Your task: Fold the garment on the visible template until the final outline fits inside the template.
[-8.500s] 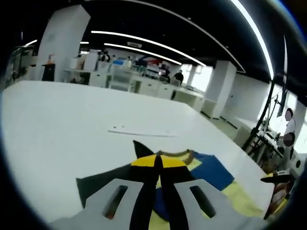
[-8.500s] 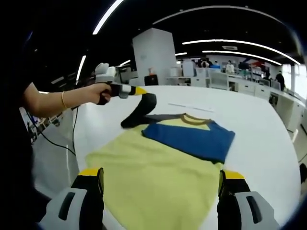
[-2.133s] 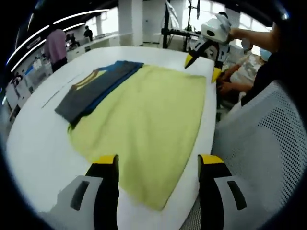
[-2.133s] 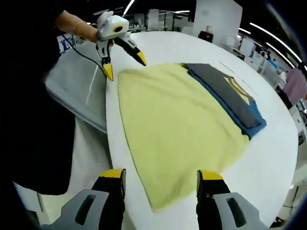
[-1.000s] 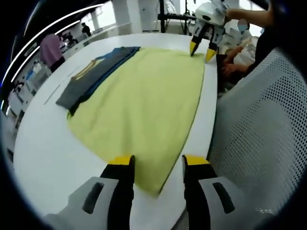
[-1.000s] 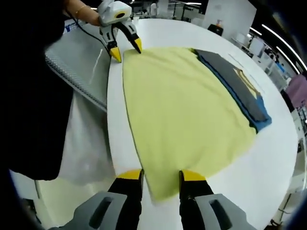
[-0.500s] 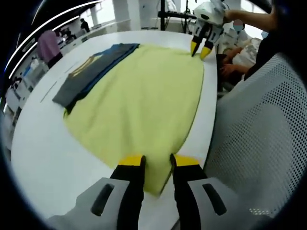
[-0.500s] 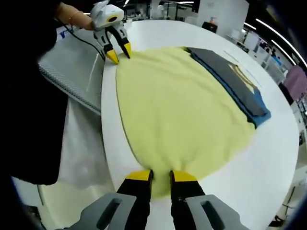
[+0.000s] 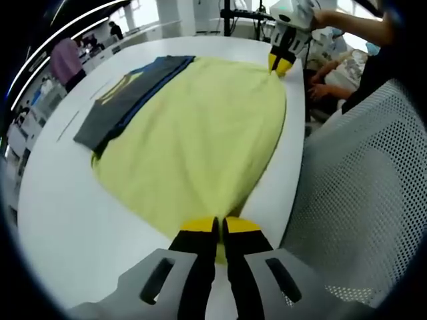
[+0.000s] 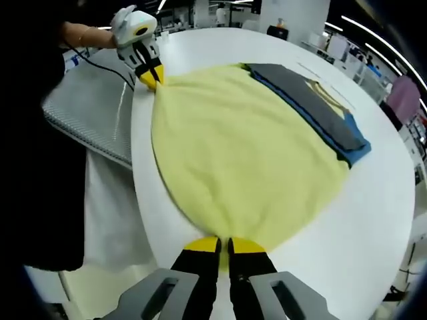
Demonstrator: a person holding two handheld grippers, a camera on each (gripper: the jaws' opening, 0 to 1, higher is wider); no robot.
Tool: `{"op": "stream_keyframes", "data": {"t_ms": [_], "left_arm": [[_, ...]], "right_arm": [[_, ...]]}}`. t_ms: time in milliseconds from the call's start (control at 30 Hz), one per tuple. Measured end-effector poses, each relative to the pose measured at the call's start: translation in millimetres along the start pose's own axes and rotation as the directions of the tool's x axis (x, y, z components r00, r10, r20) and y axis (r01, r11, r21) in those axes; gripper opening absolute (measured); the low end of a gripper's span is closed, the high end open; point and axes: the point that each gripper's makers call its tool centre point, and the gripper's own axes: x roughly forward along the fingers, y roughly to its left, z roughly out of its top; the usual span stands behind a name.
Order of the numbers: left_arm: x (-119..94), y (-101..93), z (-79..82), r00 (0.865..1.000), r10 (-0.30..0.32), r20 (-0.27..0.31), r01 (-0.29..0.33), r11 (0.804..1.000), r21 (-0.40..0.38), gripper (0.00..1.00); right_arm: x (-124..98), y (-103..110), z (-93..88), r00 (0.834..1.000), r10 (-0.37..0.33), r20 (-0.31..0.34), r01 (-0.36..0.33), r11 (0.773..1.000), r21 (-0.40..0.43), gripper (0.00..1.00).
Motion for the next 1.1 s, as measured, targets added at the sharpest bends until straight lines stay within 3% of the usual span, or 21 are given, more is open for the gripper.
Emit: {"op": "stream_keyframes", "data": {"t_ms": [200, 567, 833, 1100], "left_arm": [[-7.5, 0.7, 4.7, 1.0, -0.007, -0.014, 0.008, 1.0, 0.008, 0.0], [-27.1, 0.9, 18.0, 1.0, -0.003, 0.017, 0.003, 1.0, 0.003, 0.0], [-38.6, 0.9, 17.3, 1.0, -0.014, -0.01, 0.015, 0.999, 0.033, 0.0], [-50.7, -2.9, 20.2, 0.999, -0.03, -0.021, 0.032, 0.997, 0.069, 0.0]], "right_arm": [[-7.5, 0.3, 5.0, 1.0, 0.001, -0.022, -0.002, 1.0, -0.011, 0.0], [-28.6, -1.5, 13.6, 1.0, 0.006, -0.011, -0.006, 1.0, 0.018, 0.0], [-43.2, 6.2, 25.2, 0.999, 0.031, 0.011, -0.031, 0.999, -0.015, 0.0], [-56.2, 12.2, 29.1, 0.999, 0.047, -0.006, -0.047, 0.999, -0.016, 0.0]]}}
